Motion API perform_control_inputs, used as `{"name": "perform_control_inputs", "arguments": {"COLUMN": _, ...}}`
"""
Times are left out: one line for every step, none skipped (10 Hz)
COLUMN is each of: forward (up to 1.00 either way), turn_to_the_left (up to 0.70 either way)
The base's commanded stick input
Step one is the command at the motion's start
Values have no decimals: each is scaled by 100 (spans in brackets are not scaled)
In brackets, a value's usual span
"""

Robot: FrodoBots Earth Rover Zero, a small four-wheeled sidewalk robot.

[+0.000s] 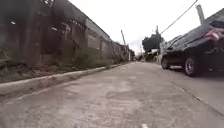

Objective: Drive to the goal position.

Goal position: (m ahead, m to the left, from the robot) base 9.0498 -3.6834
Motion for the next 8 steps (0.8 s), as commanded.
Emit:
{"name": "perform_control_inputs", "arguments": {"forward": 100, "turn_to_the_left": 0}}
{"name": "perform_control_inputs", "arguments": {"forward": 100, "turn_to_the_left": -27}}
{"name": "perform_control_inputs", "arguments": {"forward": 100, "turn_to_the_left": -27}}
{"name": "perform_control_inputs", "arguments": {"forward": 100, "turn_to_the_left": -27}}
{"name": "perform_control_inputs", "arguments": {"forward": 100, "turn_to_the_left": -27}}
{"name": "perform_control_inputs", "arguments": {"forward": 100, "turn_to_the_left": -27}}
{"name": "perform_control_inputs", "arguments": {"forward": 100, "turn_to_the_left": -27}}
{"name": "perform_control_inputs", "arguments": {"forward": 100, "turn_to_the_left": -27}}
